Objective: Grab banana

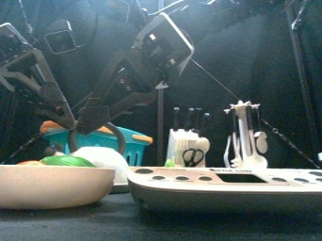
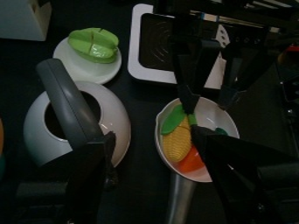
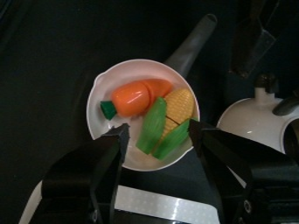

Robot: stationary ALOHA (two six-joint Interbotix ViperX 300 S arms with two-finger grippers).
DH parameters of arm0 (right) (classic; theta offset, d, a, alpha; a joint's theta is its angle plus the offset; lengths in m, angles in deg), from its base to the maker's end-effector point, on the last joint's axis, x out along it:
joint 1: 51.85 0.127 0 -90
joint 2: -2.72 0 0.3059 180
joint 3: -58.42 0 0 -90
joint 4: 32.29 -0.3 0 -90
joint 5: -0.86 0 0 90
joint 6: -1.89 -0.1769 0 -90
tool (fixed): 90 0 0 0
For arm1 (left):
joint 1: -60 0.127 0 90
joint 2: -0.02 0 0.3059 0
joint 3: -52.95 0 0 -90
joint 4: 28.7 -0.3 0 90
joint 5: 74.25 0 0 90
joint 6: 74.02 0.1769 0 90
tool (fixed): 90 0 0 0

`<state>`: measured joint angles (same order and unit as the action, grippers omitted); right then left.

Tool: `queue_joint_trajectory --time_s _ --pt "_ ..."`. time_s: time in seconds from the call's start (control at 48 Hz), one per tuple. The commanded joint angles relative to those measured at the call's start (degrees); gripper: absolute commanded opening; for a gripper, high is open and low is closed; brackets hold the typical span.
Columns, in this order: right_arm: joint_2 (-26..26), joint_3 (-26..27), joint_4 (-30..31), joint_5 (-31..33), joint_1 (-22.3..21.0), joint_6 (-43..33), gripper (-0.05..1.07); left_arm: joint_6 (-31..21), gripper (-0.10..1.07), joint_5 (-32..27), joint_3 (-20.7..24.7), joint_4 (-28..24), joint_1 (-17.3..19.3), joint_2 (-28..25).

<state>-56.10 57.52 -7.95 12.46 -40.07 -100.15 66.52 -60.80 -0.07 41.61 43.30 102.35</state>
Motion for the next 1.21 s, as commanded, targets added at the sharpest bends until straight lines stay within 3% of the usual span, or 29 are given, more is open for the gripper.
queue_joint_trajectory --time_s 0.0,0.333,0.604,0.792,0.979,1.188 --pt "-4.6 -0.4 0.6 1.8 0.0 -0.4 0.90 0.1 1.01 0.4 0.7 -0.1 0.2 0.2" --pt "-16.3 -10.2 -1.4 2.2 0.0 -0.6 0.90 0.1 1.01 0.4 3.3 -1.1 1.7 2.5" --pt "-22.5 -19.2 -5.3 1.8 -1.1 -0.9 0.90 0.1 1.01 -0.4 8.3 -0.9 13.5 5.0" --pt "-27.2 -25.3 -9.8 -0.5 -4.2 -0.8 0.90 0.3 1.01 -6.9 13.1 -1.9 22.7 4.0" --pt "-35.2 -33.3 -11.3 -9.5 -8.7 -0.8 0.90 0.3 1.01 -13.1 16.0 -6.9 30.8 1.4" --pt "-41.5 -40.9 -12.2 -21.4 -12.4 -0.4 0.90 0.2 1.01 -19.2 16.6 -7.8 40.7 -3.3"
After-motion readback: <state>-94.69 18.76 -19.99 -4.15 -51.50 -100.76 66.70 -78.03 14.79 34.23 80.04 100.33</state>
